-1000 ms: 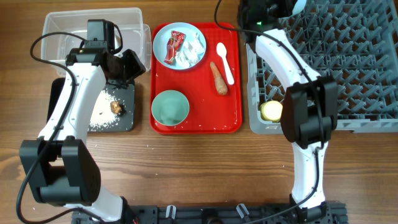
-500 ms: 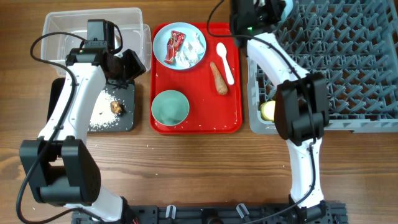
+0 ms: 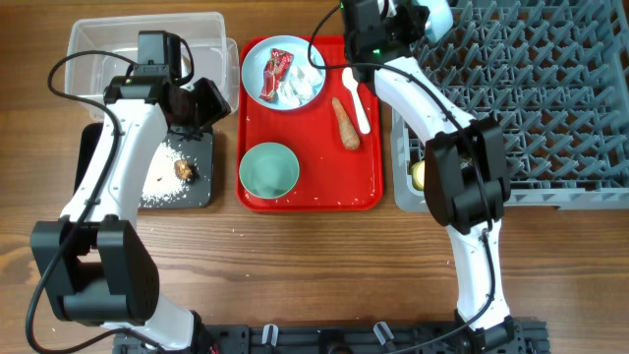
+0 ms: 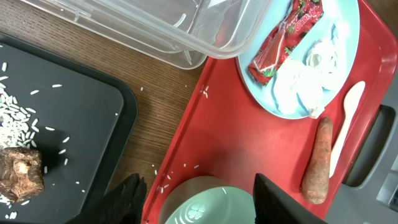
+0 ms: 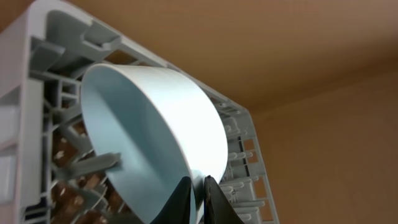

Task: Sort waste into correct bins and load items into the dishwasher rack
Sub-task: 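Reach the right gripper to the green bowl on the red tray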

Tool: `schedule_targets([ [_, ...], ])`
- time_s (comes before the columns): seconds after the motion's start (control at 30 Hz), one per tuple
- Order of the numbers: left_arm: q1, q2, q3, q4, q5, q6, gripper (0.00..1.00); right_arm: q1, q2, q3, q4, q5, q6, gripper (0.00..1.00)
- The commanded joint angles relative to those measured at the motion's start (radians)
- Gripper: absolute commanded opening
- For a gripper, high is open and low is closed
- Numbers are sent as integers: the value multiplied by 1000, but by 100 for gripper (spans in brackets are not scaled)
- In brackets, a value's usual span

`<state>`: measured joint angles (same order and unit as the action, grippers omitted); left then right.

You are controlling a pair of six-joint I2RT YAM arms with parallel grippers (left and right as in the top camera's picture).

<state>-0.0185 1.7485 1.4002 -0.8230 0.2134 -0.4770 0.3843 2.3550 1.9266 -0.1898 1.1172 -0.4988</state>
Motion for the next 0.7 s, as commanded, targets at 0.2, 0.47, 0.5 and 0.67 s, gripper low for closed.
schedule_targets([
  [0.2, 3, -13, 13, -1, -6, -2, 57, 35, 22, 3, -10, -27, 23, 61],
  [0.47, 3, -13, 13, -5, -6, -2, 57, 95, -49, 3, -6, -28, 119, 100],
  [0.5, 3, -13, 13, -5, -6, -2, 57, 103, -65, 3, -10, -28, 132, 100],
  [0.67, 3, -13, 13, -4, -6, -2, 58, 147, -171, 3, -224, -224, 310, 100],
])
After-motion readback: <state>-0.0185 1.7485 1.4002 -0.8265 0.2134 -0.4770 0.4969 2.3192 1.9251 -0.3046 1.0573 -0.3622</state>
